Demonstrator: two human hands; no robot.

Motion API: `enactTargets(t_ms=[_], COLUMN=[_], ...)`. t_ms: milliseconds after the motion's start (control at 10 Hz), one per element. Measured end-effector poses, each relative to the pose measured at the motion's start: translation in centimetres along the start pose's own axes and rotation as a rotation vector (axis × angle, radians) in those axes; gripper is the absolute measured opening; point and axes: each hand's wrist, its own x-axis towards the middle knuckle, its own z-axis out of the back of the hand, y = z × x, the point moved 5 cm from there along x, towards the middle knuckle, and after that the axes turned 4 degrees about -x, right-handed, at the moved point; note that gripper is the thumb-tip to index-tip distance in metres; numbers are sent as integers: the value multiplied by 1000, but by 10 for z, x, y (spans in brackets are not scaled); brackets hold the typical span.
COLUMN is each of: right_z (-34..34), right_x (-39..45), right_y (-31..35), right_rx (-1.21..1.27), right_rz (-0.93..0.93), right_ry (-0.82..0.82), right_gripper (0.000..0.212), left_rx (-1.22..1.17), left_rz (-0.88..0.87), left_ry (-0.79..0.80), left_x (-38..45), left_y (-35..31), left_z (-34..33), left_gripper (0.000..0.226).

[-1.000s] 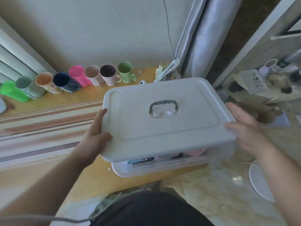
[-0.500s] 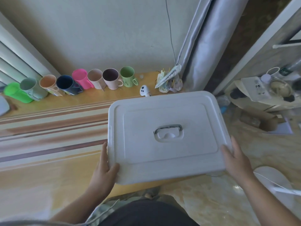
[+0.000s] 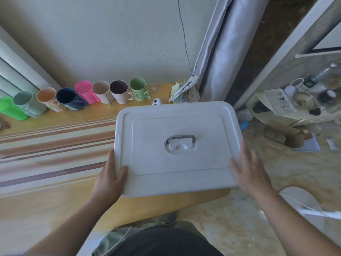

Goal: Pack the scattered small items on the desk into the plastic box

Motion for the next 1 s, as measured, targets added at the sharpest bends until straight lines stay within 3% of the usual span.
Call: enactTargets(t_ms=[100, 200, 400, 700, 900, 1000], right_z=[3, -3, -13, -8, 27, 77], right_x=[5, 9, 13, 9, 9, 25], right_y=[12, 26, 28, 35, 62, 111], right_rx=[-182, -262, -375, -387, -358, -237], right_rz=[92, 148, 172, 146, 112, 252], right_ry=[-44, -49, 24, 116, 174, 97], right_gripper=[80, 82, 82, 79, 64, 57], left_rx=[413, 652, 800, 809, 677, 553], left_rz=[-168, -425, -447, -402, -508, -579], left_ry=[-114, -57, 36, 85, 212, 248], left_x=[12, 16, 15, 13, 27, 40], left_y=[-21, -43, -44, -52, -63, -69], left_z=[8, -10, -45, -39, 20, 66], left_gripper=[77, 73, 85, 84, 57, 47])
